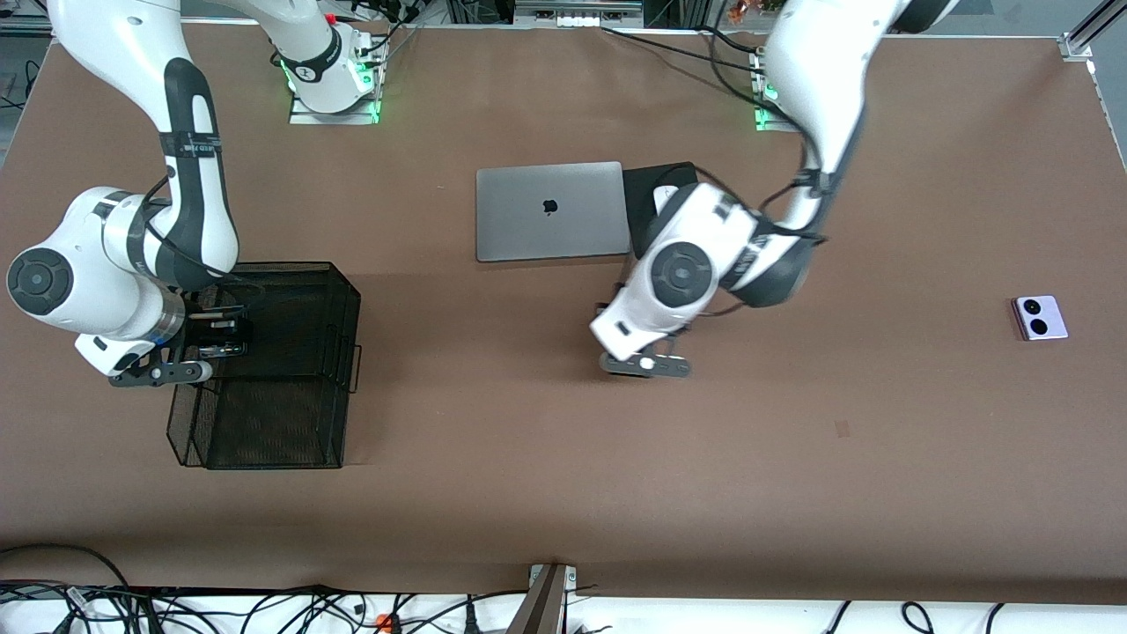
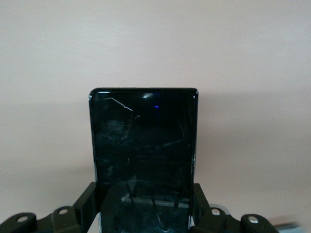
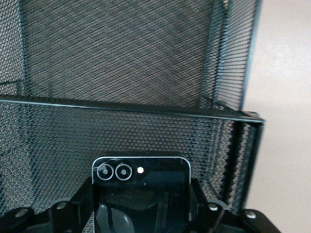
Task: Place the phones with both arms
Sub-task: 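Drop the flip phone into the basket while the left gripper carries the tall phone, then set the tall phone down with the left gripper while the right gripper withdraws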
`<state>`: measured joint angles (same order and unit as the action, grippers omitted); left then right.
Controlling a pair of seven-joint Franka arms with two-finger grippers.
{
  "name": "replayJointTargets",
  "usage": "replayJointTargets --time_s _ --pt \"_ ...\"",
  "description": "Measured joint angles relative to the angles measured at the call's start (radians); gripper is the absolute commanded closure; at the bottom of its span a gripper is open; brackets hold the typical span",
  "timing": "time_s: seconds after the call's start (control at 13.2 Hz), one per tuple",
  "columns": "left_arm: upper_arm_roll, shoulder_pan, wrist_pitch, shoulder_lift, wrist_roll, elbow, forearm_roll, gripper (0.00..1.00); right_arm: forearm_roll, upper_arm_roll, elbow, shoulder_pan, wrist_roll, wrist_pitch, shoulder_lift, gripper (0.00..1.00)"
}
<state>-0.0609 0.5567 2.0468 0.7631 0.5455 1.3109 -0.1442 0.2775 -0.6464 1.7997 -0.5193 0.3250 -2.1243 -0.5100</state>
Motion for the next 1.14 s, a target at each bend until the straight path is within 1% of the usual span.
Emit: replayJointTargets --time_s 0.23,0.38,0.45,0.61,0.76,0.99,1.06,1.14 --pt "0.000 0.076 0.176 0.072 0.119 -0.001 -0.014 0.83 0.000 -0.009 -0.010 0.007 -0.001 0.000 0.000 0.00" --pt "0.000 0.121 0.240 0.116 0.138 -0.001 -0.014 0.84 0.000 -0.013 -0.036 0.007 -0.001 0.022 0.005 0.00" --pt "0.001 0.142 0.255 0.132 0.143 -0.001 -0.014 0.83 0.000 -0.015 -0.061 0.007 -0.007 0.057 0.007 0.00" --pt "0.002 0.163 0.261 0.148 0.149 -0.002 -0.014 0.79 0.001 -0.023 -0.124 0.007 -0.026 0.151 0.010 0.00" --pt "0.002 0.167 0.269 0.162 0.149 -0.002 -0.014 0.74 0.001 -0.029 -0.181 0.006 -0.042 0.234 0.014 0.00" --pt "0.002 0.168 0.303 0.180 0.149 -0.003 -0.014 0.70 0.001 -0.037 -0.247 0.006 -0.065 0.338 0.036 0.00" --pt "0.002 0.170 0.305 0.180 0.149 -0.003 -0.014 0.61 0.001 -0.040 -0.263 0.006 -0.072 0.367 0.046 0.00" --pt "0.002 0.172 0.305 0.180 0.149 -0.004 -0.014 0.29 0.001 -0.042 -0.275 0.006 -0.075 0.391 0.057 0.00"
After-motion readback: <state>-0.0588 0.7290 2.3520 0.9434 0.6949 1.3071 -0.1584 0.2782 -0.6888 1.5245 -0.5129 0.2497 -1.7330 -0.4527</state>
